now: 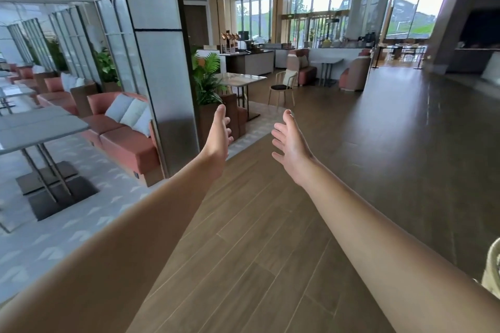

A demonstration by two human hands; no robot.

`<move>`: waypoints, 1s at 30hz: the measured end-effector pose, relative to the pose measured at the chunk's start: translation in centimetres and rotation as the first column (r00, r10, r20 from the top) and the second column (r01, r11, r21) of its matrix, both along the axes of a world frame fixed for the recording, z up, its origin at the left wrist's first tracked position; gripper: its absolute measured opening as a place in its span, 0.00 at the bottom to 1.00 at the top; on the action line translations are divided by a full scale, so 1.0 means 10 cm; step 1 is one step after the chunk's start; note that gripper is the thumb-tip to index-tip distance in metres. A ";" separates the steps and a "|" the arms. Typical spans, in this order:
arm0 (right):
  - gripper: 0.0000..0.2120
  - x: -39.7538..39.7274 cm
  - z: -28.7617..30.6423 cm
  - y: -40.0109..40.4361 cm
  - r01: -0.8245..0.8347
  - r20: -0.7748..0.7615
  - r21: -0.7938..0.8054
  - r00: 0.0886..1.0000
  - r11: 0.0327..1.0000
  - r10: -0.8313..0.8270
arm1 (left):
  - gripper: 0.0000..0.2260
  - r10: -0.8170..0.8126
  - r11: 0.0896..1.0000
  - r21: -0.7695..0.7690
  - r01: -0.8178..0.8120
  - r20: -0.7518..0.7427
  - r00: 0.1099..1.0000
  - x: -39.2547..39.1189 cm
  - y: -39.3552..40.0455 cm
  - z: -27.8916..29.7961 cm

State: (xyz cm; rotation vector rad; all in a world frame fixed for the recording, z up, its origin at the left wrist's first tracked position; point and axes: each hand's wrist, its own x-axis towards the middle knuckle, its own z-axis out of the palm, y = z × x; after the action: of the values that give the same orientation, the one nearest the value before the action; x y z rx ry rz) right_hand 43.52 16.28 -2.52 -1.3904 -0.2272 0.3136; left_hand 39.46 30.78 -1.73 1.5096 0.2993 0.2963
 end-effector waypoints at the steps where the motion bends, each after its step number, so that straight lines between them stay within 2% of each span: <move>1: 0.35 0.18 -0.01 0.02 0.006 -0.005 0.003 1.000 1.000 -0.006 | 0.32 -0.008 1.000 0.008 0.008 -0.004 1.000 0.19 0.02 -0.02; 9: 0.35 1.76 0.01 0.23 0.029 -0.009 0.022 1.000 0.999 -0.029 | 0.32 -0.040 0.999 0.026 0.040 -0.009 0.999 1.77 0.15 0.05; 13: 0.34 2.29 0.05 0.41 0.016 0.013 0.007 1.000 1.000 -0.016 | 0.31 -0.047 0.998 0.032 0.047 0.003 0.999 2.30 0.26 0.02; 18: 0.32 2.96 0.01 0.72 0.013 0.013 -0.010 1.000 1.000 -0.013 | 0.30 -0.071 0.992 0.109 0.070 0.003 0.997 2.98 0.52 -0.06; 30: 0.33 5.09 -0.19 1.69 0.114 -0.018 -0.042 0.993 0.993 -0.115 | 0.30 -0.092 0.996 0.002 0.092 -0.030 0.995 5.26 1.62 -0.27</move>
State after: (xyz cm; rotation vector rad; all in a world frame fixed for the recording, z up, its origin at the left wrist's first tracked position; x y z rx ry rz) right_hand 94.39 33.17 -4.46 -1.4342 -0.1246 0.2383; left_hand 92.01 46.99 -4.46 1.5275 0.2528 0.2011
